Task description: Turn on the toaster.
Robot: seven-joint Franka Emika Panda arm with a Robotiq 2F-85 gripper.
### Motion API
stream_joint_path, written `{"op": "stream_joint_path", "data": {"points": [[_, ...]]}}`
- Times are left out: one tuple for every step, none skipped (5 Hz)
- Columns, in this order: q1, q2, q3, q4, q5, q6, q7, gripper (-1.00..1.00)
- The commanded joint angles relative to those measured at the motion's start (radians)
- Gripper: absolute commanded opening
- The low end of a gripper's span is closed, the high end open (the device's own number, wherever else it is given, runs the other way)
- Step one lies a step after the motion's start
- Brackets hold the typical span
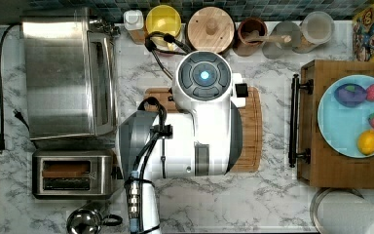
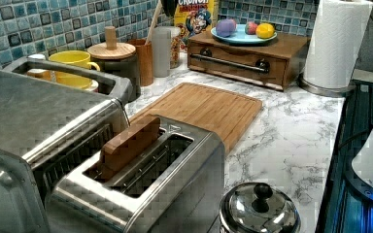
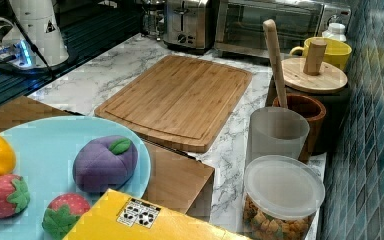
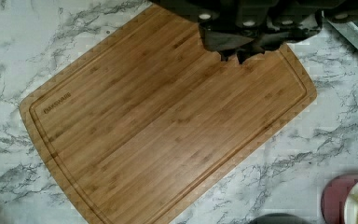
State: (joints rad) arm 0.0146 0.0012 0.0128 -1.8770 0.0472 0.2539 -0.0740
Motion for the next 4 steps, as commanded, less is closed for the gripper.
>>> {"op": "stream_joint_path", "data": {"points": [[0.002, -0.001, 0.002, 0.000, 0.001, 0.006, -0.027, -1.00], [0.006, 0.012, 0.006, -0.013, 0.016, 0.015, -0.063, -1.00], [0.025, -0.008, 0.038, -0.077, 0.036, 0.047, -0.151, -1.00], [0.054, -0.043, 0.059, -0.149, 0.054, 0.104, -0.200, -1.00]]}}
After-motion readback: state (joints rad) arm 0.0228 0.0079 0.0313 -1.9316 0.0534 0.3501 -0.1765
